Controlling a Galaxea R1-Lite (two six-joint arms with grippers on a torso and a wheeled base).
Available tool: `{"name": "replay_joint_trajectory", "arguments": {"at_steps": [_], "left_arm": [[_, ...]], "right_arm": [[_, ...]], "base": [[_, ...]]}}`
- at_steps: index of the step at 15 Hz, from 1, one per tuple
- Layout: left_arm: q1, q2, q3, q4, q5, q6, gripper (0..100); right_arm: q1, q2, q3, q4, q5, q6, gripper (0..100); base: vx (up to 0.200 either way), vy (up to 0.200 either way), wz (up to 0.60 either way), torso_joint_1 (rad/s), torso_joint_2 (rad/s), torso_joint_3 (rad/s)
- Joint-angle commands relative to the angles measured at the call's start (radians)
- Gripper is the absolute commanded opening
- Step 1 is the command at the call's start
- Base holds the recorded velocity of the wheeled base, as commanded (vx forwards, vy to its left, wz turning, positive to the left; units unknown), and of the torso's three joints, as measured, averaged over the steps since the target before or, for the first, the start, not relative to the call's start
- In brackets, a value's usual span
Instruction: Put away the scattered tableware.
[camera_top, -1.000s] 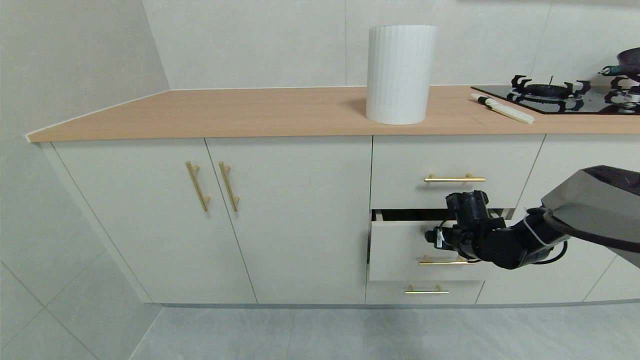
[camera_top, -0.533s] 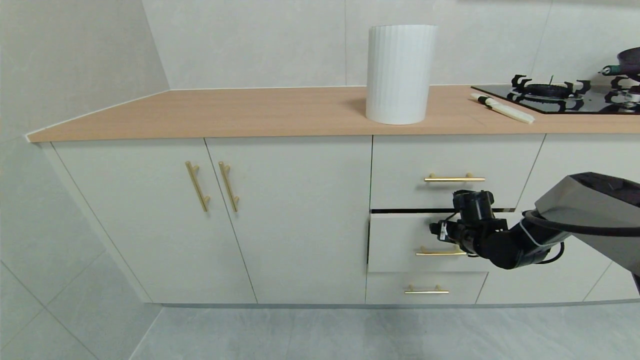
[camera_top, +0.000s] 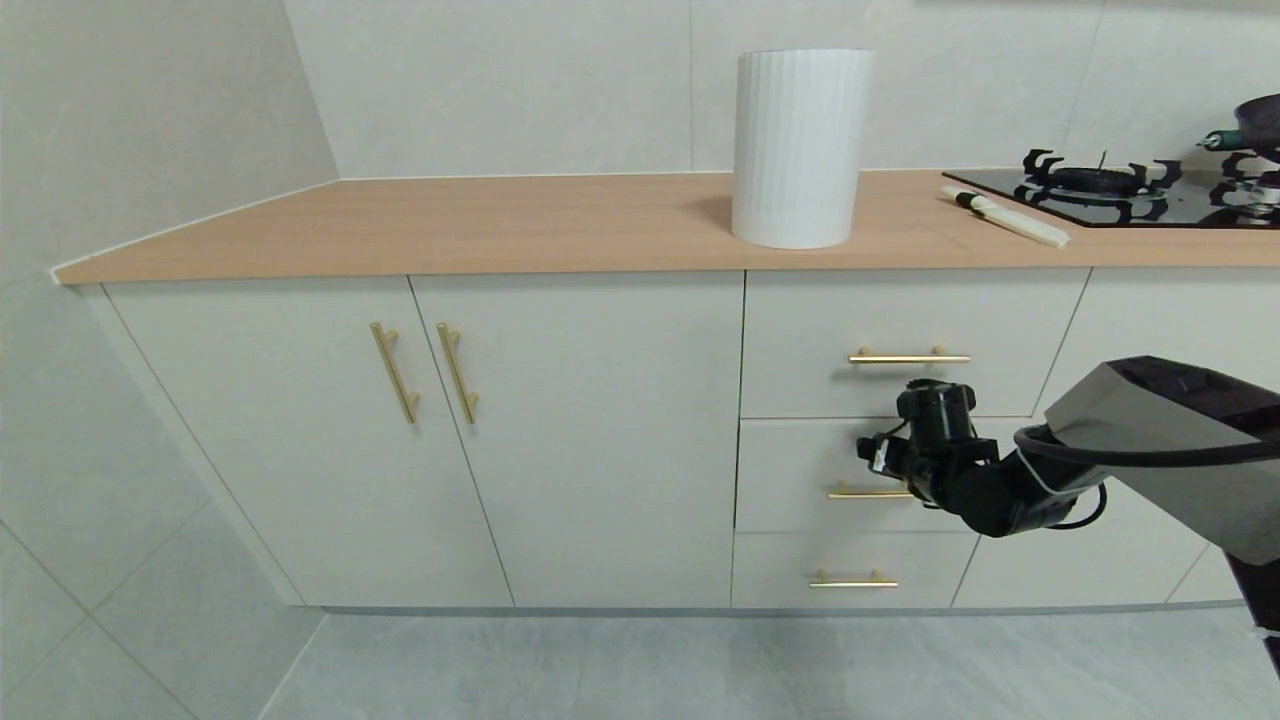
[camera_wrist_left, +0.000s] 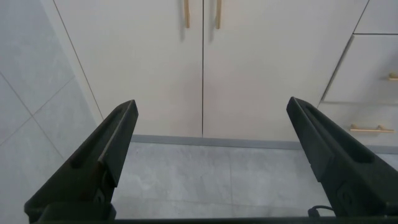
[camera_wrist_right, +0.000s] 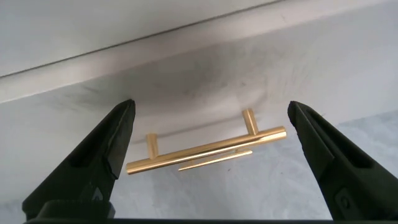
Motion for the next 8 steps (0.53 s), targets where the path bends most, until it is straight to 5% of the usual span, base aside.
{"name": "replay_joint_trajectory", "arguments": {"at_steps": [1, 8], "left_arm": [[0.0, 0.0, 0.0, 0.0, 0.001, 0.0, 100], [0.0, 0.0, 0.0, 0.0, 0.001, 0.0, 100]], "right_arm": [[-0.002, 0.008, -0.021, 0.0, -0.002, 0.01, 100], [-0.018, -0.007, -0.021, 0.0, -0.02, 0.016, 100]], "base": [[0.0, 0.0, 0.0, 0.0, 0.0, 0.0], [0.0, 0.0, 0.0, 0.0, 0.0, 0.0]]}}
